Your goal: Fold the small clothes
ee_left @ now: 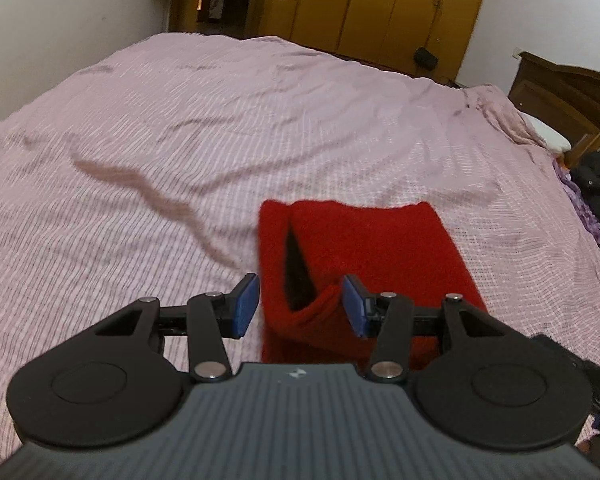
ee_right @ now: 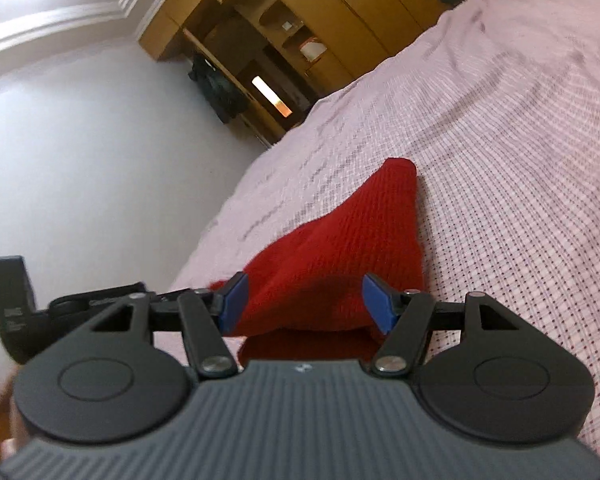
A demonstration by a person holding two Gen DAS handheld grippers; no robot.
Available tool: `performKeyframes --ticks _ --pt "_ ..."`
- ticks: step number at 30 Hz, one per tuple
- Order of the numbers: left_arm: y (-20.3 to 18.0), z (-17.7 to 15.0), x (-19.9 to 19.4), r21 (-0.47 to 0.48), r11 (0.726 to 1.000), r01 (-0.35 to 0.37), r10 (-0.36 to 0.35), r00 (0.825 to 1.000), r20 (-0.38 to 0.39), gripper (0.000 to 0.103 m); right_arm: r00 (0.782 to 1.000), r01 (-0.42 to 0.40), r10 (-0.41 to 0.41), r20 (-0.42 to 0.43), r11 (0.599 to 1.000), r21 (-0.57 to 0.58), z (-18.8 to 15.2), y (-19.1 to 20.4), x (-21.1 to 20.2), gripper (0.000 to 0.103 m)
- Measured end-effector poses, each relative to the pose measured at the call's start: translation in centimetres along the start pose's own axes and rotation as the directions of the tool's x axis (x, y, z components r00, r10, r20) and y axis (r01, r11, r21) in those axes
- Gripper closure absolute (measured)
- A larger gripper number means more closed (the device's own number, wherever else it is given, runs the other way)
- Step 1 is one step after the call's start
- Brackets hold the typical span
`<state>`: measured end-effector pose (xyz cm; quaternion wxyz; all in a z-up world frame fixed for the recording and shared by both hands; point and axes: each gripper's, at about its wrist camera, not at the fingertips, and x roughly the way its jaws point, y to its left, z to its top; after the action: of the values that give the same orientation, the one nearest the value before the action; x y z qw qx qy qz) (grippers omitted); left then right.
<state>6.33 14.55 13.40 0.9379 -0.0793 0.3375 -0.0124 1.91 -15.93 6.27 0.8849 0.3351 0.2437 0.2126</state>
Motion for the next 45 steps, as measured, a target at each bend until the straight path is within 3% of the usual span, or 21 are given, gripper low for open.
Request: performKeyframes --ticks 6,11,18,23,27,31,34,36,39,42,45 --pt "-1.7 2.1 2.7 0.015 1.0 0.016 -0.015 1.0 -0.019 0.049 0.998 -0.05 0.047 0.04 0.997 0.066 1.7 -1.6 -1.1 0.037" --pt "-2.4 2.7 5.7 0.007 0.995 0.104 -0.103 0.991 -0.082 0.049 0.998 -0.015 0.009 0.067 0.996 0.085 2.6 -3.1 -1.2 0.028" --pt "-3.2 3.1 8.6 0.077 0.997 0.019 -0.013 0.997 -0.072 0.049 0.995 0.096 -0.098 0.014 0.992 0.079 4.2 -4.7 2.2 0.028" --pt "-2.0 2.7 10.9 0.006 0.999 -0.036 0.037 0.991 -0.132 0.049 0.981 0.187 -0.182 -0.072 0.98 0.07 4.4 -6.2 6.4 0.028" --pt "-0.5 2.1 11.4 -0.079 0.997 0.014 -0.023 0.993 -0.117 0.049 0.979 0.197 -0.194 -0.068 0.98 0.04 4.3 -6.8 9.0 0.028" --pt "-0.4 1.4 11.2 -0.093 0.982 0.163 -0.171 0.981 -0.087 0.054 0.985 0.166 -0.165 -0.057 0.986 0.015 4.5 -7.1 10.6 0.028" --pt "-0.6 0.6 10.6 -0.036 0.984 0.177 -0.179 0.982 -0.06 0.067 0.991 0.083 -0.081 -0.105 0.996 0.011 4.7 -7.1 11.7 0.029" --pt "0.0 0.0 9.5 -0.067 0.979 0.194 -0.196 0.98 -0.03 0.071 0.986 0.0 0.005 -0.165 1.0 0.027 4.5 -6.5 12.4 0.03" --pt "0.6 -1.2 7.2 -0.05 0.982 0.183 -0.182 0.983 0.029 0.071 0.988 0.021 -0.052 -0.146 0.979 -0.203 3.6 -3.0 12.8 0.029" --pt "2.0 -2.7 6.0 -0.063 0.99 0.13 -0.127 0.991 0.05 0.071 0.988 -0.004 -0.041 -0.15 0.957 -0.289 3.0 -0.3 13.5 0.029" --pt "4.3 -3.6 7.0 -0.115 0.989 0.09 -0.089 0.996 0.019 0.07 0.982 0.011 -0.083 -0.167 0.92 -0.393 2.4 1.6 14.8 0.029"
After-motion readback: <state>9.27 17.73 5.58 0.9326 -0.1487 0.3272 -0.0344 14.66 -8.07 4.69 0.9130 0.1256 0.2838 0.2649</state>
